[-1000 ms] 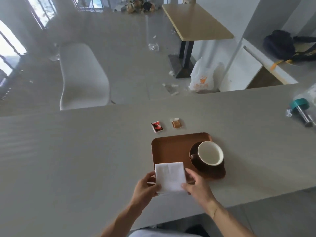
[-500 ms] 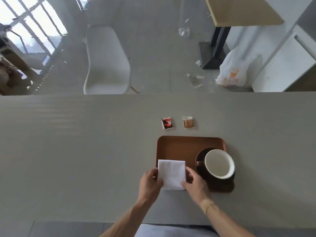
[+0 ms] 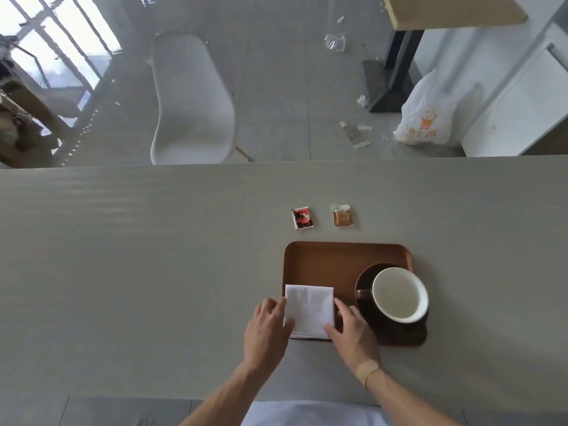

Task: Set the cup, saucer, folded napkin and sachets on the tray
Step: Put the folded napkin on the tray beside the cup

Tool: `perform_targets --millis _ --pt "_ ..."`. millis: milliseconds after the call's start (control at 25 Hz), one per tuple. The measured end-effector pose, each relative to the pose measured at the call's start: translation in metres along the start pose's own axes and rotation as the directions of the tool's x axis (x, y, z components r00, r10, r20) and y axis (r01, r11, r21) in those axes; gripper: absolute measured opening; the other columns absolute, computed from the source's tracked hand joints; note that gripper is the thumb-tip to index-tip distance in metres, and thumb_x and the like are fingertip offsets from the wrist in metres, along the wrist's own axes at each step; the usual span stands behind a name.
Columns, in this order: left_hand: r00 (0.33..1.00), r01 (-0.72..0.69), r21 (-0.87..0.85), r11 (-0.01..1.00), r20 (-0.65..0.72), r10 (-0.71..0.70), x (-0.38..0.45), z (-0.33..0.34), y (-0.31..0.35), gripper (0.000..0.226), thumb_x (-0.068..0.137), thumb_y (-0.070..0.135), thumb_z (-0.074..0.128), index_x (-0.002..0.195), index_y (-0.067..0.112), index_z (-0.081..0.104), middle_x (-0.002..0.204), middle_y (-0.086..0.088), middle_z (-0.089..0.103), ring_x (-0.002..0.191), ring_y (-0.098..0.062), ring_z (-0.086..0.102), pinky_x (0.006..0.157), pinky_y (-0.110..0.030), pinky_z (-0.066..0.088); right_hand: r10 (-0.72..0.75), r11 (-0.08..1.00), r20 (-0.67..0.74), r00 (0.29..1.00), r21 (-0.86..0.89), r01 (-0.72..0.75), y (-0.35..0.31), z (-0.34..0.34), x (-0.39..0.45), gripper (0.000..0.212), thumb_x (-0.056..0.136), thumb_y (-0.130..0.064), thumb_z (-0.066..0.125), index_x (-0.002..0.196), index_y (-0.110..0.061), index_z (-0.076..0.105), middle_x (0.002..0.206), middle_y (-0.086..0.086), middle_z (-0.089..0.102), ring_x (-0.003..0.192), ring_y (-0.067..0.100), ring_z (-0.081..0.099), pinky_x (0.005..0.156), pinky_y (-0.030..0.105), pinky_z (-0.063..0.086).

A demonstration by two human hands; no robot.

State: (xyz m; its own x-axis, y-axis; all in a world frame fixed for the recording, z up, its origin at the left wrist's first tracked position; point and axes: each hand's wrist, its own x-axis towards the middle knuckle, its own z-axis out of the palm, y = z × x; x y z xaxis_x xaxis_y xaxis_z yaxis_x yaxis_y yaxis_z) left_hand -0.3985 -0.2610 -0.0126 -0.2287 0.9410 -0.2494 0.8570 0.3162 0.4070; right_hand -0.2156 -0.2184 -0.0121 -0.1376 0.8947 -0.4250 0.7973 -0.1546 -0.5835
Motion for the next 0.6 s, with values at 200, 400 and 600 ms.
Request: perform_targets --millis 200,400,600 --pt "0.993 -0.116 0.076 0.99 -0.017 0.118 0.001 0.002 -0.016 0.05 0.093 0.045 0.051 0.139 0.029 0.042 0.113 0.002 0.055 0.099 -0.021 0.052 0.078 -0.029 0.045 -0.062 0.989 -0.033 0.998 -0.138 0.057 -0.001 0.005 -0.004 0.062 0.092 -0.035 0.059 0.147 -0.019 0.036 0.125 0.003 0.054 0.11 0.023 0.059 0.086 0.033 0.051" --pt "0.942 -0.318 0.183 0.93 -0.051 0.332 0.009 -0.004 -0.031 0.054 0.097 0.049 0.043 0.144 0.024 0.042 0.144 -0.005 0.05 0.131 -0.027 0.048 0.102 -0.043 0.045 -0.364 0.867 -0.128 0.922 -0.407 0.286 -0.002 0.008 -0.017 0.062 0.076 -0.027 0.079 0.132 -0.01 0.058 0.123 0.009 0.063 0.11 0.028 0.064 0.087 0.036 0.058" --pt "0.852 -0.523 0.319 0.791 0.232 0.47 0.026 0.0 -0.028 0.065 0.101 0.051 0.016 0.156 0.018 0.005 0.164 0.0 -0.002 0.151 -0.021 -0.001 0.122 -0.05 0.002 -0.342 0.785 0.092 0.935 -0.519 0.338 -0.011 0.022 -0.005 0.07 0.099 -0.044 0.038 0.154 -0.016 0.004 0.162 0.003 -0.006 0.149 0.028 -0.006 0.119 0.044 0.009"
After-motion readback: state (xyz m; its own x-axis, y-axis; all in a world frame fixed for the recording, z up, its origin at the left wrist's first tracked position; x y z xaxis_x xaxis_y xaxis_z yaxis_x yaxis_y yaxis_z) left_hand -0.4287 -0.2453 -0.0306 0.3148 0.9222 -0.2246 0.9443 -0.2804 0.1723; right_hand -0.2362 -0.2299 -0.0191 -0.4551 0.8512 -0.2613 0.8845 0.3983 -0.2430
